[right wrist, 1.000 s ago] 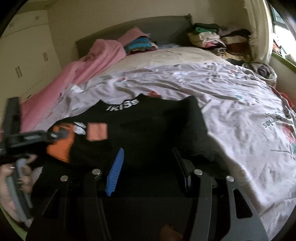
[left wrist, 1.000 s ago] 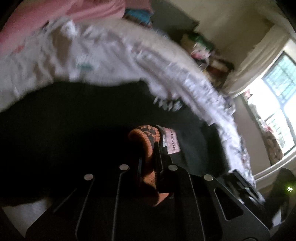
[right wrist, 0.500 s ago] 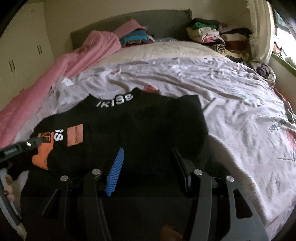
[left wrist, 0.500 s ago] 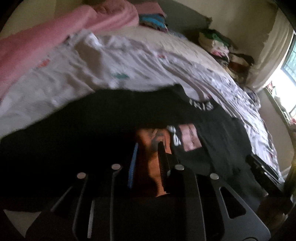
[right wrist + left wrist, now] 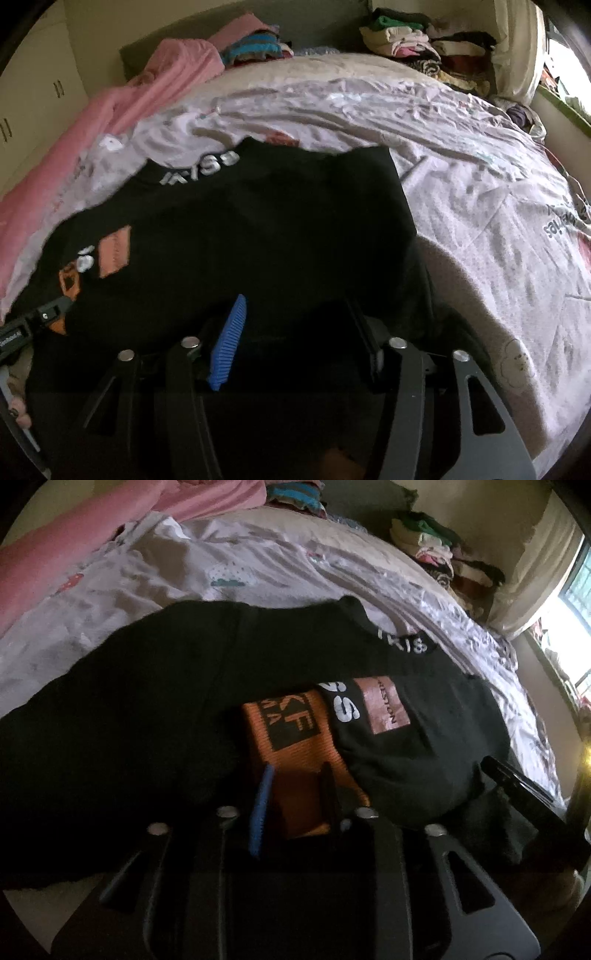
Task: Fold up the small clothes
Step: 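Carry the cuff with the right gripper across the shirt body and release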
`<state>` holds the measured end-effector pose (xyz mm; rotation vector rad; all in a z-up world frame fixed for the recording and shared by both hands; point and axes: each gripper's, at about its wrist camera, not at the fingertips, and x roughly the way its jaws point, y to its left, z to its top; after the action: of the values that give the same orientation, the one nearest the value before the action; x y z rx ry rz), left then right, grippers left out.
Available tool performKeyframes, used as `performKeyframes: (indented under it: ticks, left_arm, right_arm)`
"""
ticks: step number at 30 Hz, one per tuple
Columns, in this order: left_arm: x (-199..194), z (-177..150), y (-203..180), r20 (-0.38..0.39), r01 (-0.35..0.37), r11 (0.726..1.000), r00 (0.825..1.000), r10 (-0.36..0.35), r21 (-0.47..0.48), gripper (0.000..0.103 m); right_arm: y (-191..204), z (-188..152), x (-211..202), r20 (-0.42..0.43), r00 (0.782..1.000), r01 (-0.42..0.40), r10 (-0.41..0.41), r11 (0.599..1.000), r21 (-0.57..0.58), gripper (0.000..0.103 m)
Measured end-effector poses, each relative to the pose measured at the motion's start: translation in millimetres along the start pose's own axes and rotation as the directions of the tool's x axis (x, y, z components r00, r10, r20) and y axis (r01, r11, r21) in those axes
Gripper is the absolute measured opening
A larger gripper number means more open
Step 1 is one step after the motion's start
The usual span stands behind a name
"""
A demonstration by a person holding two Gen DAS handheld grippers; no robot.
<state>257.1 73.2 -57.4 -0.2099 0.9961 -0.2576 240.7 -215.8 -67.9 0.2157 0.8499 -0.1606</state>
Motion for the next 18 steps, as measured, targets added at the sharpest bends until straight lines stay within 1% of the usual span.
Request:
performKeyframes:
  ticks: [1,2,4,5,6,7,8,9,10,11,14,16,18]
  left_arm:
    - [-4,0,2,0.009,0.005,1.000,1.000,-0.004,-0.006,0.036]
    - [-9,-1,2,0.023,0.017,1.000,1.000,-0.017,-0.013,0.036]
    - [-18,-2,1,0.051,0.005,1.000,0.999,-0.004,-0.010,0.039]
    - [-22,-2,0,0.068,-0.022,1.000,0.997,0.022,-0.003,0.044]
    - [-26,-3,-1,0.081,-0.041,0.999,0.996,0.041,0.001,0.047]
    - [-29,-4,-1,0.089,-0.045,0.999,0.995,0.045,0.001,0.054]
    - [-32,-4,-1,0.092,-0.033,0.999,0.995,0.034,-0.004,0.060]
    - [-34,-5,0,0.094,-0.024,1.000,0.995,0.025,-0.008,0.064]
    - [-36,-5,-1,0.100,-0.022,1.000,0.995,0.022,-0.009,0.071]
    - [-40,-6,-2,0.114,-0.039,0.999,0.993,0.039,-0.005,0.077]
    - [-51,-7,-1,0.142,-0.063,0.998,0.988,0.064,-0.009,0.087]
    - [-59,-8,1,0.161,-0.076,0.997,0.984,0.078,-0.015,0.090]
    - [-67,-10,4,0.175,-0.100,0.995,0.979,0.102,-0.021,0.090]
  right_arm:
    - [1,-1,-5,0.018,1.000,-0.012,0.012,1.000,0.003,0.061]
    - [3,-1,-11,0.038,0.999,-0.020,0.020,1.000,-0.003,0.063]
    - [9,-2,-24,0.072,0.997,-0.030,0.032,0.999,-0.027,0.068]
    - [11,-3,-29,0.081,0.996,-0.039,0.042,0.999,-0.033,0.070]
    - [13,-3,-34,0.086,0.995,-0.050,0.053,0.998,-0.037,0.075]
    - [16,-4,-38,0.090,0.994,-0.061,0.064,0.997,-0.040,0.084]
    - [18,-5,-42,0.097,0.993,-0.068,0.072,0.997,-0.043,0.087]
    - [22,-6,-48,0.109,0.991,-0.072,0.078,0.996,-0.052,0.090]
    - [25,-7,-52,0.118,0.990,-0.073,0.079,0.996,-0.059,0.092]
    - [28,-9,-57,0.126,0.989,-0.073,0.082,0.995,-0.070,0.094]
    - [38,-11,-67,0.138,0.986,-0.082,0.096,0.992,-0.099,0.096]
    - [44,-12,-74,0.154,0.984,-0.077,0.094,0.991,-0.113,0.098]
    - [48,-13,-79,0.162,0.981,-0.084,0.104,0.989,-0.124,0.098]
